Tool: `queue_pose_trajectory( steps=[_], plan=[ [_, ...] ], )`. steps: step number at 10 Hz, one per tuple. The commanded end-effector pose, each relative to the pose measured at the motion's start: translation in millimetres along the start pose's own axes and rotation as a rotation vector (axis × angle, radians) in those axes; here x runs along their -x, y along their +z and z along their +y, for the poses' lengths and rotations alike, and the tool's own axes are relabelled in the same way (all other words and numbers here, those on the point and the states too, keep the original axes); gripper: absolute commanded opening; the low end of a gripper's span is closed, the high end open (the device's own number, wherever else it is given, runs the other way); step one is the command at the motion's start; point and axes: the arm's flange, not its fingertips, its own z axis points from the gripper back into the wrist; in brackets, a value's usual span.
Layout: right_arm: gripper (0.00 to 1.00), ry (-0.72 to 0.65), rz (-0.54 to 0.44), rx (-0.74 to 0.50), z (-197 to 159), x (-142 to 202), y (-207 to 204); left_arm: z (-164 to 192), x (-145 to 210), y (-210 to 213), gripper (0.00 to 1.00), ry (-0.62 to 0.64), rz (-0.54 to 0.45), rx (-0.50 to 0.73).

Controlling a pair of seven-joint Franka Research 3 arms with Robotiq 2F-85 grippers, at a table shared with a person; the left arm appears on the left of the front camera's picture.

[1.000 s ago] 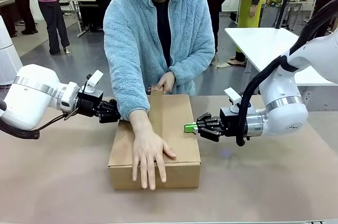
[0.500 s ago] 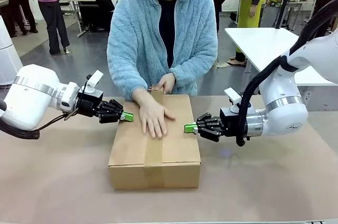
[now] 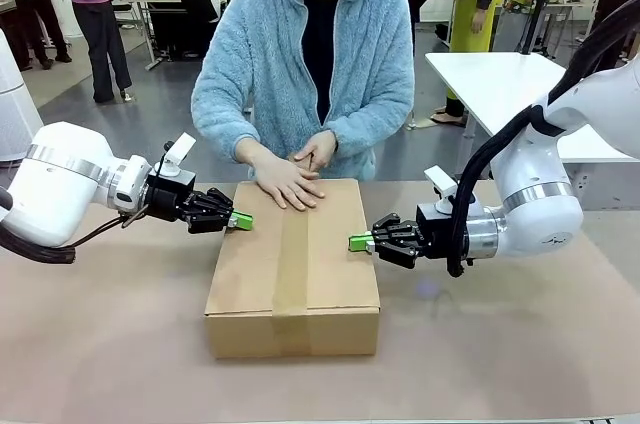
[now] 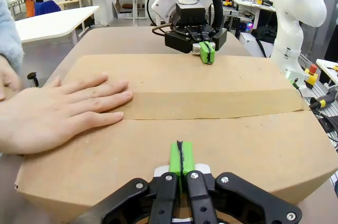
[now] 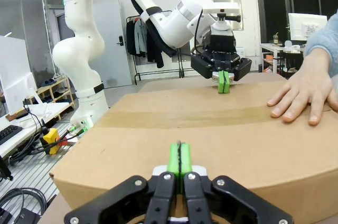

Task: Wrap the clocks to prevent damage.
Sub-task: After the human seals the box with tape, release both hands from the side flaps of the Package Box.

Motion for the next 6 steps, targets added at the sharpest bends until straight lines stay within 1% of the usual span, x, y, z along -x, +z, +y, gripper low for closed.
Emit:
queue_pose_trajectory(
  steps=[1,6],
  plan=[
    [0.01,0.000,0.005,0.004,-0.2,0.9,-0.3,0.4,0.8,-1.9,0.00,-0.003,-0.003,-0.005],
    [0.01,0.000,0.005,0.004,-0.2,0.9,-0.3,0.4,0.8,-1.9,0.00,-0.003,-0.003,-0.005]
  ],
)
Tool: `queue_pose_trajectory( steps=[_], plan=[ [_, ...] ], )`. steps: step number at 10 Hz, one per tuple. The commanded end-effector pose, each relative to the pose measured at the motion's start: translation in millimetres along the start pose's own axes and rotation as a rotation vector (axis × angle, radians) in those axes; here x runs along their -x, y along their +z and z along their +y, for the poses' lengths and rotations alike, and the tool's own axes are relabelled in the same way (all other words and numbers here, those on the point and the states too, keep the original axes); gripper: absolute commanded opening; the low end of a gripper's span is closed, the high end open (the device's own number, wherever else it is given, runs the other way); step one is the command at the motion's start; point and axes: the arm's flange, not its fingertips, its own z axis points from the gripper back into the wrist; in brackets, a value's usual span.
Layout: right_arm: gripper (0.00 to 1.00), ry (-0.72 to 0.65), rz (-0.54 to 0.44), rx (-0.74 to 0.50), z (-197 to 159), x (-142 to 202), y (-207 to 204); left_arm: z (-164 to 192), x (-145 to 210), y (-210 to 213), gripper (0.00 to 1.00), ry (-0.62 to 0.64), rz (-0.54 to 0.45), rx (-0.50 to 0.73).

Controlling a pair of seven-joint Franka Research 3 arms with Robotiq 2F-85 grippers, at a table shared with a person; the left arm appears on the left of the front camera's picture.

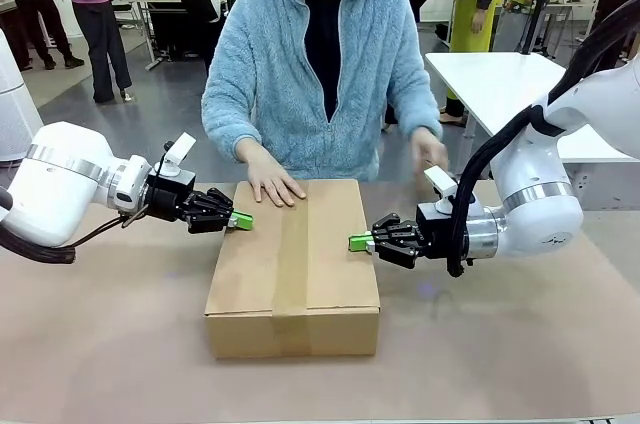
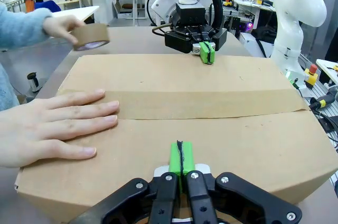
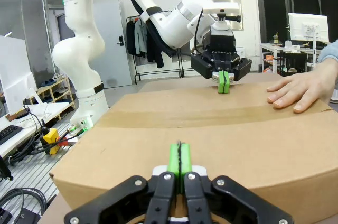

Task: Wrap the clocks to prevent damage.
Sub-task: After the human seals the box with tape, release both hands from the side flaps of the Package Box.

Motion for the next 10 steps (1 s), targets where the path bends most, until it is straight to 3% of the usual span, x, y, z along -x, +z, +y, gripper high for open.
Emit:
queue_pose_trajectory(
  steps=[1,9,10],
  plan=[
    [0.01,-0.001,0.005,0.004,-0.3,0.9,-0.2,0.4,0.8,-1.8,0.00,-0.002,-0.003,-0.005],
    [0.01,0.000,0.000,0.000,0.0,0.0,0.0,0.0,0.0,0.0,0.00,0.000,0.000,0.000],
    [0.01,0.014,0.049,0.002,3.2,-20.5,1.0,-1.8,-13.6,11.4,0.00,-0.015,0.026,0.035]
  ],
)
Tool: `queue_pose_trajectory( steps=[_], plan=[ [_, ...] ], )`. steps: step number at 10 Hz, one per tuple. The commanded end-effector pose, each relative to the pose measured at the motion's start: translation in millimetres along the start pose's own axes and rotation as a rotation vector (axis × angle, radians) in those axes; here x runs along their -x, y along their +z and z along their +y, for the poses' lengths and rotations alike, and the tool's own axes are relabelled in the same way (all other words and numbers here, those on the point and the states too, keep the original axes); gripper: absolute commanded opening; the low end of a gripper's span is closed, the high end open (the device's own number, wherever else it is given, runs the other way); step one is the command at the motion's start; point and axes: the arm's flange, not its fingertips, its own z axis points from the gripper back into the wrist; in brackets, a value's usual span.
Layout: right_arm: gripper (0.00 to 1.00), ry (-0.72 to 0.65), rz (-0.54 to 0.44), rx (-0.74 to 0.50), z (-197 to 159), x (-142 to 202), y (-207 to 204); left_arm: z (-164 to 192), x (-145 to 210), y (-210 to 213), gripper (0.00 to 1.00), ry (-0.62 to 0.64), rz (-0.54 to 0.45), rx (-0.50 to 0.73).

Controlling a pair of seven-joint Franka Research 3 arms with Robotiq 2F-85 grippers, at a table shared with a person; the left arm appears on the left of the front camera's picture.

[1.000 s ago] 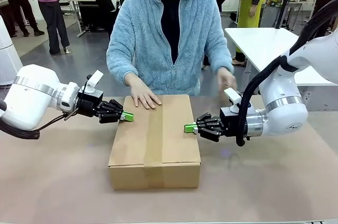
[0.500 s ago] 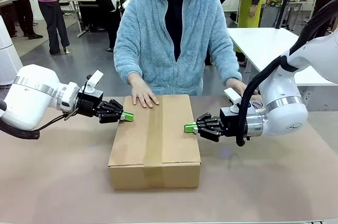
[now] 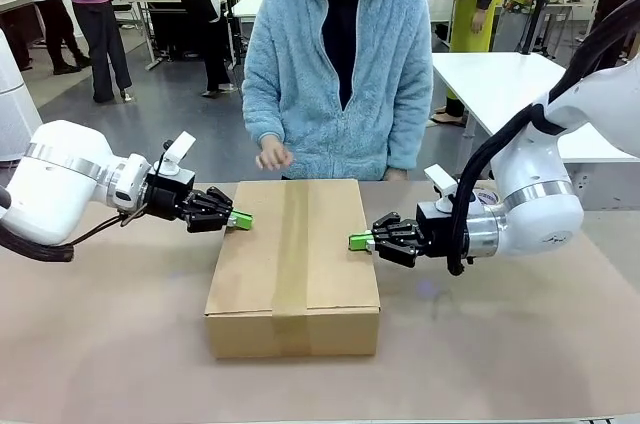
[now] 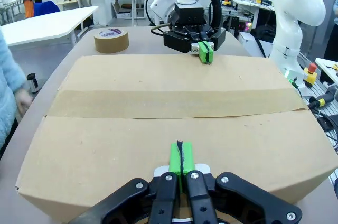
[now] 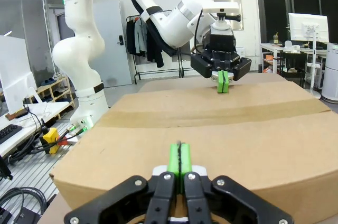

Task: Wrap the clocks to prevent damage.
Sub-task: After the human seals the box with tape, release both hands from the side flaps of the Package Box.

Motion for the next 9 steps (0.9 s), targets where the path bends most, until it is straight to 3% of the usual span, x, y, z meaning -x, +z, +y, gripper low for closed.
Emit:
queue_pose_trajectory(
  steps=[1,5,7,9],
  plan=[
    [0.01,0.043,0.133,0.001,15.9,-50.7,2.8,-4.9,-31.8,28.6,0.00,-0.029,0.088,0.032],
    [0.01,0.101,0.402,0.057,78.0,-193.7,29.2,-29.2,-122.1,124.0,0.00,-0.092,0.321,0.027],
    [0.01,0.099,0.553,0.162,104.8,-242.2,43.2,-38.7,-157.4,166.9,0.00,-0.098,0.409,-0.032],
    [0.01,0.112,0.659,0.244,129.6,-269.5,44.8,-55.3,-175.8,189.0,0.00,-0.103,0.460,-0.085]
  ],
)
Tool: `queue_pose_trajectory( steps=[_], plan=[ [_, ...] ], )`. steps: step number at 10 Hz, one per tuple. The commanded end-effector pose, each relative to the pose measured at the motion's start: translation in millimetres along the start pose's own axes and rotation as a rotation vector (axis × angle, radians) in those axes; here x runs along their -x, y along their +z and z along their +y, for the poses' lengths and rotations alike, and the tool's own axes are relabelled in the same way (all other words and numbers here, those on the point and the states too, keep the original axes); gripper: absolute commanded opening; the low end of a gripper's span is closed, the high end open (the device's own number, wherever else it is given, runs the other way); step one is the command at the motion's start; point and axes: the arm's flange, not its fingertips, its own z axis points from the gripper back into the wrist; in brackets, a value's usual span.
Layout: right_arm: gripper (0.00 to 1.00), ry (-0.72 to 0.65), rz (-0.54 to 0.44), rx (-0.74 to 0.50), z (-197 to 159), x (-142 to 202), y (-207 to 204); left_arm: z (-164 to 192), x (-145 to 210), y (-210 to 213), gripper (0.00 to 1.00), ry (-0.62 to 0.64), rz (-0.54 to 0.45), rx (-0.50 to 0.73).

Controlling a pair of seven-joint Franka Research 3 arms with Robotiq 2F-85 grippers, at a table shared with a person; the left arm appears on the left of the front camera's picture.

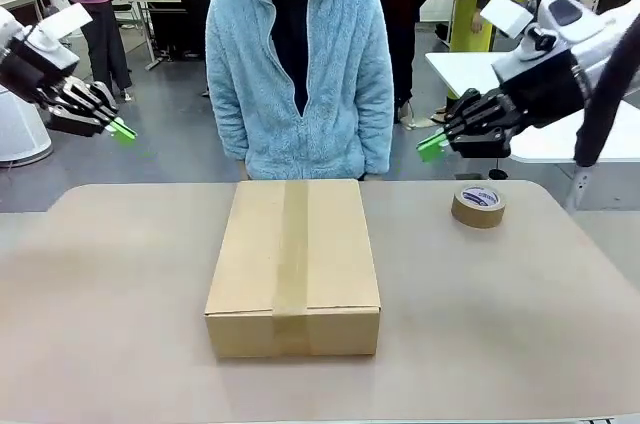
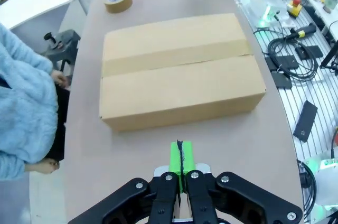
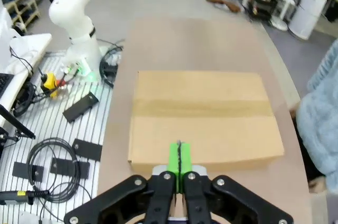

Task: Wrap the clocks to prevent damage.
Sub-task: After the human seals the box with tape, release both hands from the side flaps of the Package Box.

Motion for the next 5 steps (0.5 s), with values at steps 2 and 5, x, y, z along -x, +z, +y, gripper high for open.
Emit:
queue_pose_trajectory(
  steps=[2,5],
  plan=[
    [0.01,0.000,0.000,0.000,0.0,0.0,0.0,0.0,0.0,0.0,0.00,0.000,0.000,0.000],
    [0.01,0.000,0.000,0.000,0.0,0.0,0.0,0.0,0.0,0.0,0.00,0.000,0.000,0.000]
  ],
)
